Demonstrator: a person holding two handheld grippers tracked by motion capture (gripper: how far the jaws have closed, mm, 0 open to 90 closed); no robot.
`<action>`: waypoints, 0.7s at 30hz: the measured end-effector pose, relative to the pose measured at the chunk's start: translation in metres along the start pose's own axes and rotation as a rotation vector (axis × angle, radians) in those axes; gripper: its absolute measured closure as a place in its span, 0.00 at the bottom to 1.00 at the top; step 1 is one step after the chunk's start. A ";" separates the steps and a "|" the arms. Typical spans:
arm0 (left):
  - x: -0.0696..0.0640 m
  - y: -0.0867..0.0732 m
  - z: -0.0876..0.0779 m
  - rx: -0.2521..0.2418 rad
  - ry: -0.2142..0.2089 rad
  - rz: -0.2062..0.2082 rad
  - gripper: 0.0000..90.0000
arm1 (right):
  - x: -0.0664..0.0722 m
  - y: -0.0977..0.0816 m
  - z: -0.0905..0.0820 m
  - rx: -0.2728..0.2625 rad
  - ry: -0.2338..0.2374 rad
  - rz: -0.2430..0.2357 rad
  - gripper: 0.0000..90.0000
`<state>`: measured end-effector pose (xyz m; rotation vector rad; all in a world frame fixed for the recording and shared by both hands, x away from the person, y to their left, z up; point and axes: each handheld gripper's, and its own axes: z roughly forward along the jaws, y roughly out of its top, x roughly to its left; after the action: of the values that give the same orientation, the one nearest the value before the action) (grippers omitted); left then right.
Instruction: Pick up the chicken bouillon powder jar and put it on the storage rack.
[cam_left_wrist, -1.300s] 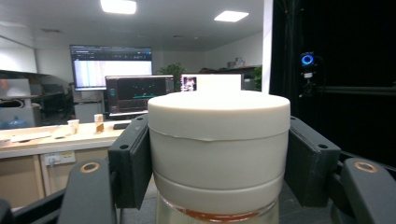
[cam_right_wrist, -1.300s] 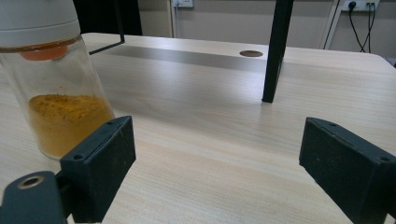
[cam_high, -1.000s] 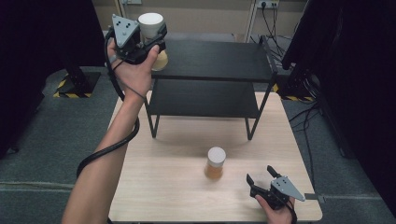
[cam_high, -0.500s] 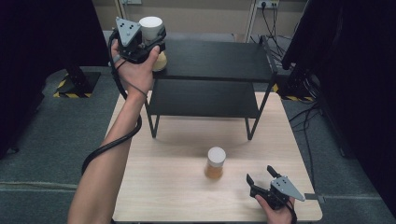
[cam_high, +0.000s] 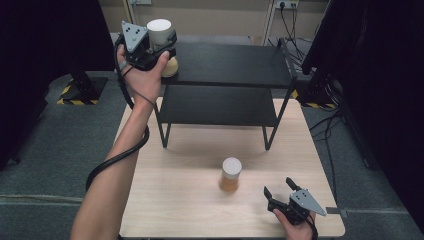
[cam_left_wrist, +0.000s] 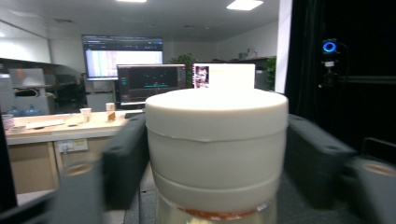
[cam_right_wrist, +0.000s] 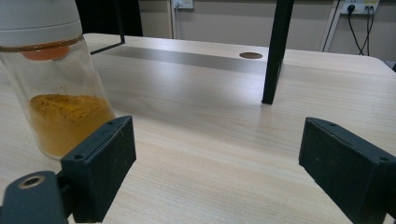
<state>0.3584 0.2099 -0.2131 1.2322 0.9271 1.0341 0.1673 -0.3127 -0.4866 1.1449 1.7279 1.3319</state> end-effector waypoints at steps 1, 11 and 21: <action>-0.001 0.002 -0.003 0.006 0.001 -0.005 0.18 | 0.000 0.000 0.000 0.002 0.000 0.000 0.13; -0.002 -0.002 -0.042 -0.049 -0.015 -0.056 0.06 | 0.001 0.001 0.001 0.008 0.002 -0.013 0.11; 0.001 -0.050 -0.117 -0.127 -0.050 0.013 0.09 | 0.001 0.002 0.001 0.009 0.001 -0.019 0.10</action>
<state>0.2527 0.2416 -0.2765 1.1546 0.8035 1.0523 0.1678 -0.3109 -0.4852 1.1308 1.7423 1.3148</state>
